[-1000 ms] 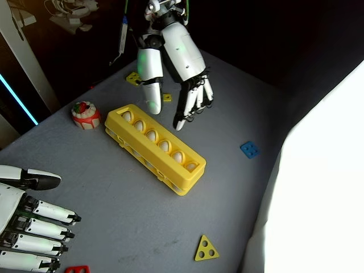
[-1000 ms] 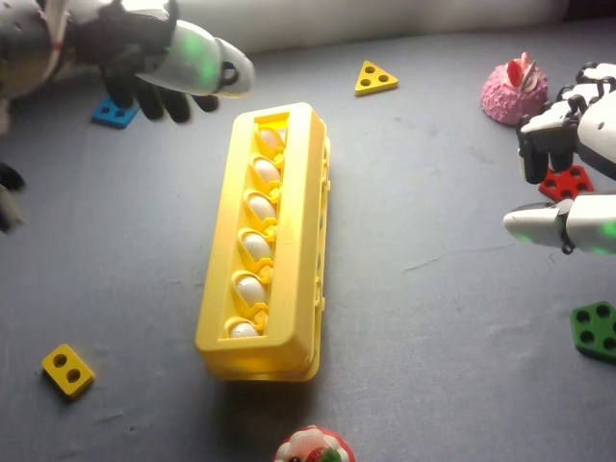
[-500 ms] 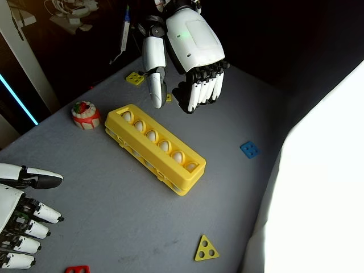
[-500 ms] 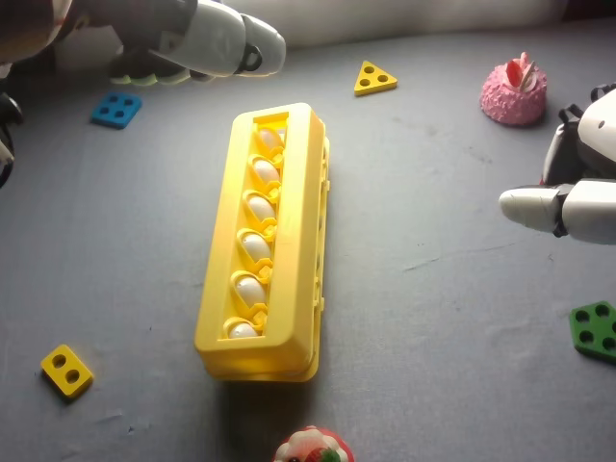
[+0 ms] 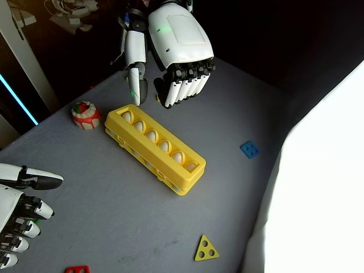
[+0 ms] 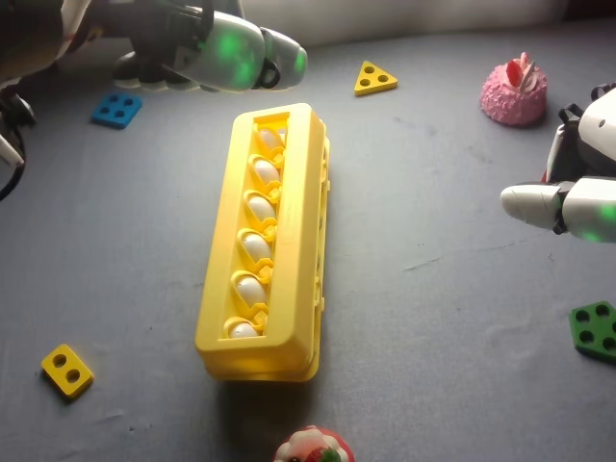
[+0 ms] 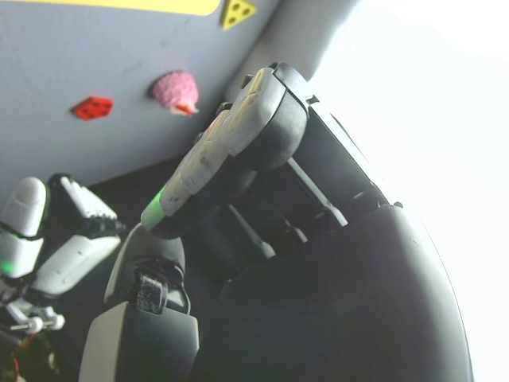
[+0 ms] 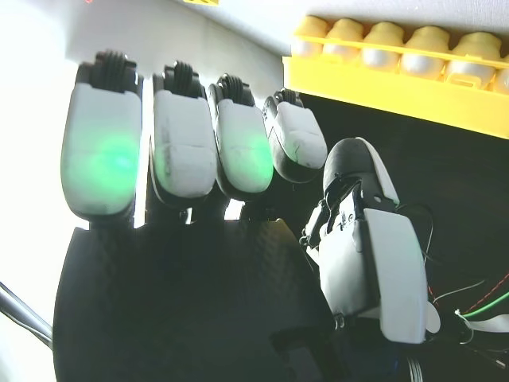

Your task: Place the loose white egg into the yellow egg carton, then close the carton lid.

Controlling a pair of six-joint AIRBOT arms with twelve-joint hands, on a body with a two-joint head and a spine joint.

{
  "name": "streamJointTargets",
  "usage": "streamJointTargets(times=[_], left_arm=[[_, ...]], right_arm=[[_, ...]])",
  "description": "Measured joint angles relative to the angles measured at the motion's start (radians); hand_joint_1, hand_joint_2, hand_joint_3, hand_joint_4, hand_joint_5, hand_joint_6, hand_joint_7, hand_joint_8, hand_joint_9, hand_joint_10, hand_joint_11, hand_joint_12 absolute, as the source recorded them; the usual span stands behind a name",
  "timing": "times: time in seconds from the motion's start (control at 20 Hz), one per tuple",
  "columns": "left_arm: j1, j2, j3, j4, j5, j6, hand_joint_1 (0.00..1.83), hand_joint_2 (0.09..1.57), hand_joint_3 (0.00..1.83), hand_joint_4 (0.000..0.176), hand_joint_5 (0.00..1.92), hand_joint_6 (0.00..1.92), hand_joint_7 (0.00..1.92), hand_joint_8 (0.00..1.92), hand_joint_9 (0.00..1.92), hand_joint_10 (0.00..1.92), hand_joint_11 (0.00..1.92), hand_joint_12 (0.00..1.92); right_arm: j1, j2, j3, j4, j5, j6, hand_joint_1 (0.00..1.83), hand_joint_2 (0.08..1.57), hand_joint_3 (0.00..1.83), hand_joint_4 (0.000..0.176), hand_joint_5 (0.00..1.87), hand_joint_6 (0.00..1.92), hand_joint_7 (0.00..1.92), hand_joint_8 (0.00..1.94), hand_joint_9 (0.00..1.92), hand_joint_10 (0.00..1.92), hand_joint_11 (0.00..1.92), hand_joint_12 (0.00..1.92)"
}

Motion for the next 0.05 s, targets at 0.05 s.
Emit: streamJointTargets(times=[0.05], left_arm=[[0.0,0.0,0.0,0.0,-0.002,0.0,0.14,1.34,0.0,0.013,1.22,1.92,1.33,1.92,1.34,1.92,1.31,1.92]], right_arm=[[0.0,0.0,0.0,0.0,0.0,0.0,0.07,1.28,0.01,0.176,1.41,1.92,1.5,1.94,1.53,1.92,1.56,1.92]])
